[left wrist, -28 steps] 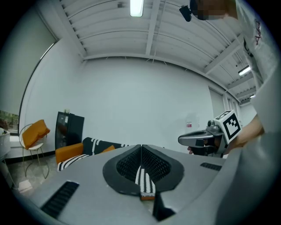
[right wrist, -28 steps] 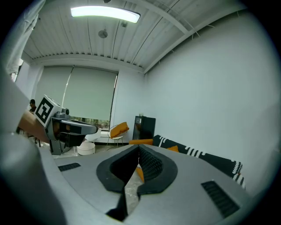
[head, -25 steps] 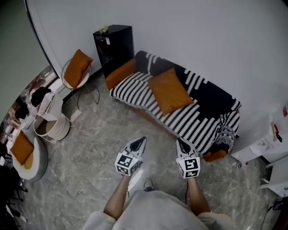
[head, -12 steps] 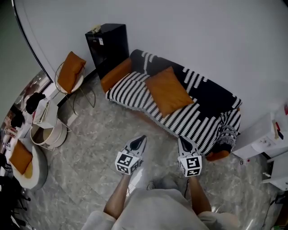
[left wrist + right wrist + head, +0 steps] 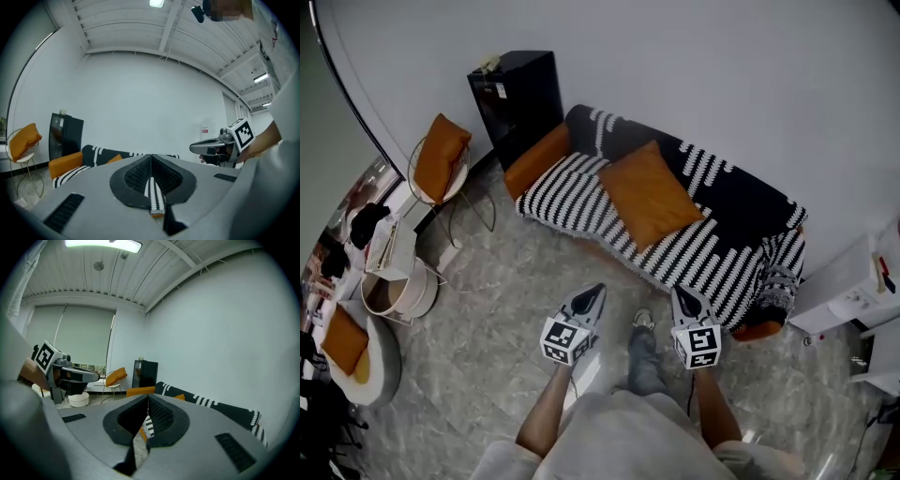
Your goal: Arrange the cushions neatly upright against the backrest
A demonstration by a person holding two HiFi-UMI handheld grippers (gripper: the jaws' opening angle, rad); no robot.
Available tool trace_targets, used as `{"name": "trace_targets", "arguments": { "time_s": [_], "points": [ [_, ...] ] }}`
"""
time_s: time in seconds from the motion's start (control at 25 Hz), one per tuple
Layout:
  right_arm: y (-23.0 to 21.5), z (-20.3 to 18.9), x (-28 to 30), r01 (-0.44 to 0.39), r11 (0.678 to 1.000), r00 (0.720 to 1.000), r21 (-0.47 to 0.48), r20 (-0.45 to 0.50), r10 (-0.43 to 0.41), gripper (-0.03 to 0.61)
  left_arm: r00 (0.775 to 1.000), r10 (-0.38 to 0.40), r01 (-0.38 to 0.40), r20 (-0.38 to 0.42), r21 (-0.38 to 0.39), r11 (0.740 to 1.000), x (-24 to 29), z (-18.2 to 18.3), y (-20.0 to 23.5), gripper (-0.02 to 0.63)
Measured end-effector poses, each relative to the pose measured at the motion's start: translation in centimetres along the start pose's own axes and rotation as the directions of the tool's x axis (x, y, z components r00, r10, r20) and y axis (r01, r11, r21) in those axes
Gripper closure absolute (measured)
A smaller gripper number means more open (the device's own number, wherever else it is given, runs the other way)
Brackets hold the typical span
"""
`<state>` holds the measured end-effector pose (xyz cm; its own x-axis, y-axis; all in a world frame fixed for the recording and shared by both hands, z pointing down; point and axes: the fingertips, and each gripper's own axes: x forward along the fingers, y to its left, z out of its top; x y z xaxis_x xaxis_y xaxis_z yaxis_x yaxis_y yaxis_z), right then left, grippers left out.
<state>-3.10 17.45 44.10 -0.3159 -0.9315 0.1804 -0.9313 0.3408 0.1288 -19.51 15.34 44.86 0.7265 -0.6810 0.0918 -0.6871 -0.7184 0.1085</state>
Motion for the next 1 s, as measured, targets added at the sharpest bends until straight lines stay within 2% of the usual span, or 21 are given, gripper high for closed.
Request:
{"name": "trace_targets", "arguments": {
  "time_s": [0.28, 0.56, 1.0],
  "points": [
    [-3.6, 0.2, 5.7, -0.015, 1.000, 1.000, 0.005, -0.004, 0.015, 0.549, 1.000, 0.005, -0.005, -0.013, -0.006, 1.000, 5.9, 0.6, 3.5, 0.580],
    [-9.8, 0.9, 11.7, -0.018, 1.000, 1.000, 0.025, -0.004, 0.018, 0.549, 1.000, 0.005, -0.005, -0.017, 0.001, 1.000, 13.9, 2.6, 6.3, 0.580],
    [-19.8, 3.2, 21.6, -0.040, 0.999, 0.999, 0.033, 0.036, 0.039, 0.549, 0.999, 0.051, -0.051, -0.006, 0.034, 0.998, 25.8, 6.8, 12.0, 0.580]
  ]
}}
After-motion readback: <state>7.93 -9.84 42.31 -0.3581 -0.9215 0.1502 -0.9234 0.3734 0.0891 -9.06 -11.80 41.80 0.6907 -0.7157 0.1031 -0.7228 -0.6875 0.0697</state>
